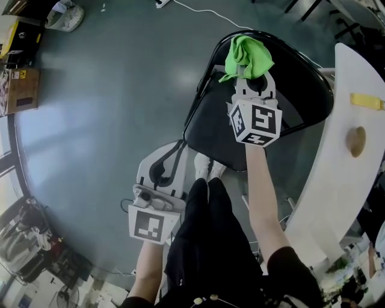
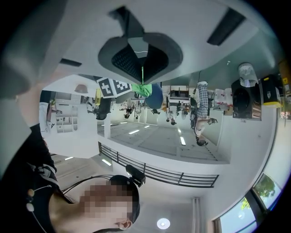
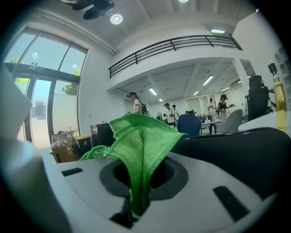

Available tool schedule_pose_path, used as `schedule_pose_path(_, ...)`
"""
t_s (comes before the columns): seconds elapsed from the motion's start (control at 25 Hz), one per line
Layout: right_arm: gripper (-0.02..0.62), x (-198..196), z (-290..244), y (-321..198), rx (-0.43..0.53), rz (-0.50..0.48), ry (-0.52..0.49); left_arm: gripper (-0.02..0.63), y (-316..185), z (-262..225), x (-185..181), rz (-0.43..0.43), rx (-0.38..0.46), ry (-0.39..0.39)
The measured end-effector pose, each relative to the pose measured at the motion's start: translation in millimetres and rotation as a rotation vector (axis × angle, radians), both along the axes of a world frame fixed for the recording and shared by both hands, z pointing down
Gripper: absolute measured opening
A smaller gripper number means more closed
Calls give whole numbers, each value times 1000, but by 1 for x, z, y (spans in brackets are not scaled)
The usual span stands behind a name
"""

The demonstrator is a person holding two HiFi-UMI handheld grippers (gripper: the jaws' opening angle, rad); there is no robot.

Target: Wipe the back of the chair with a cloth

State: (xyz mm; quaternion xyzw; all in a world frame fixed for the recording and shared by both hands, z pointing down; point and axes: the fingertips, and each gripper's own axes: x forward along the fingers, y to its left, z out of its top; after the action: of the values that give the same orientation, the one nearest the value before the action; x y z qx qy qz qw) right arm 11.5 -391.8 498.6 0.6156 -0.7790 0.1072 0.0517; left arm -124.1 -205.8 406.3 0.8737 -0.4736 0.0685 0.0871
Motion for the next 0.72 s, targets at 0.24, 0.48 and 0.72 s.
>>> schedule_pose_path(0.24,44,15,23,-25,-38,62,41,12,2,13,2,11,-19,-24)
schedule_pose_path(0.48,44,48,23,-30,-57,137,73,12,2,14,2,31,-23,-30)
schedule_pose_path(0.72,44,65,26,-22,-60,163,101,12,0,15,13,60,-14,-18)
